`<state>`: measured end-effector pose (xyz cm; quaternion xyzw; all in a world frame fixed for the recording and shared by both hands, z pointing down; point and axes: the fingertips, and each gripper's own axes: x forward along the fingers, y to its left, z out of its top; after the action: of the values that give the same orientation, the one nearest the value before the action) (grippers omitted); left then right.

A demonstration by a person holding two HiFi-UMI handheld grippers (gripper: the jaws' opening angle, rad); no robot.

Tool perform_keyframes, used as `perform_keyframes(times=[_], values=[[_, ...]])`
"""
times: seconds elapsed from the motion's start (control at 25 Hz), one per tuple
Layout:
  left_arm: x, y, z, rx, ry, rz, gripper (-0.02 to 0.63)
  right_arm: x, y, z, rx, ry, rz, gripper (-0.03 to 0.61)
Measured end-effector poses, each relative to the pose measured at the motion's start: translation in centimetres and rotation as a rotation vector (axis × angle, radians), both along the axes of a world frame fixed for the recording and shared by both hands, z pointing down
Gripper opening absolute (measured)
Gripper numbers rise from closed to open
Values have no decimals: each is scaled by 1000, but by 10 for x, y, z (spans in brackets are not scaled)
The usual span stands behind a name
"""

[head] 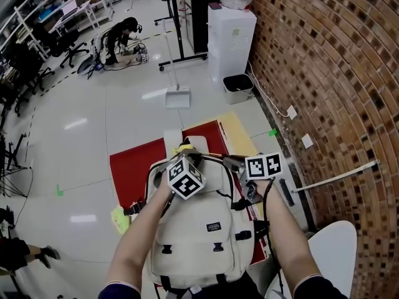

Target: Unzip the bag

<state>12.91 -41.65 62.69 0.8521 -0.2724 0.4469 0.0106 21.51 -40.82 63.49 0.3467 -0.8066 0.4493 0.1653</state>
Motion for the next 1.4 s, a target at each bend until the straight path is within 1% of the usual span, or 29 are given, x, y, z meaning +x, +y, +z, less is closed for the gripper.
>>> perform_keyframes(times=[0.08,0.12,0.2,0.28,0.32,0.36,0.44,0.48,0.6,0.68,0.72,0.76,0.84,0.96,1.2,1.32,1.4], values=[[-3,0,-1,-3,4,-2,22,3,-5,-2,28,14,-2,134],[-5,0,-1,-7,11,-5,18,6,-7,-4,54,36,-21,133],[-7,0,-2,-17,32,-13,15,14,-6,-5,98,102,-88,127],[-9,1,-1,-24,49,-24,15,21,-3,-3,99,136,-133,127],[-10,1,-1,-23,52,-28,15,22,-2,-3,83,116,-131,127],[-11,2,-1,-20,53,-31,15,21,-3,-4,61,73,-115,134],[-11,1,-1,-15,53,-35,15,14,-4,-6,10,-33,-70,167],[-11,1,-1,-15,54,-37,15,10,-4,-6,-12,-69,-53,183],[-12,3,-3,-16,60,-43,15,-3,-4,4,-69,-102,-23,189],[-14,5,-4,-16,63,-48,15,-10,-6,8,-106,-131,2,181],[-14,6,-4,-17,64,-51,15,-12,-6,8,-120,-147,7,165],[-15,7,-4,-18,65,-52,15,-14,-5,7,-127,-157,2,111],[-15,8,-4,-18,65,-55,15,-17,-2,2,-122,-157,-26,57],[-18,8,-5,-19,74,-68,15,-17,3,-5,-92,-135,-45,51],[-21,5,-13,-13,83,-74,15,2,16,-10,-64,-100,-20,44],[-23,5,-17,-5,91,-85,14,6,25,-12,-65,-111,-9,38],[-26,4,-20,-9,112,-103,14,6,31,-15,-64,-124,-5,35]])
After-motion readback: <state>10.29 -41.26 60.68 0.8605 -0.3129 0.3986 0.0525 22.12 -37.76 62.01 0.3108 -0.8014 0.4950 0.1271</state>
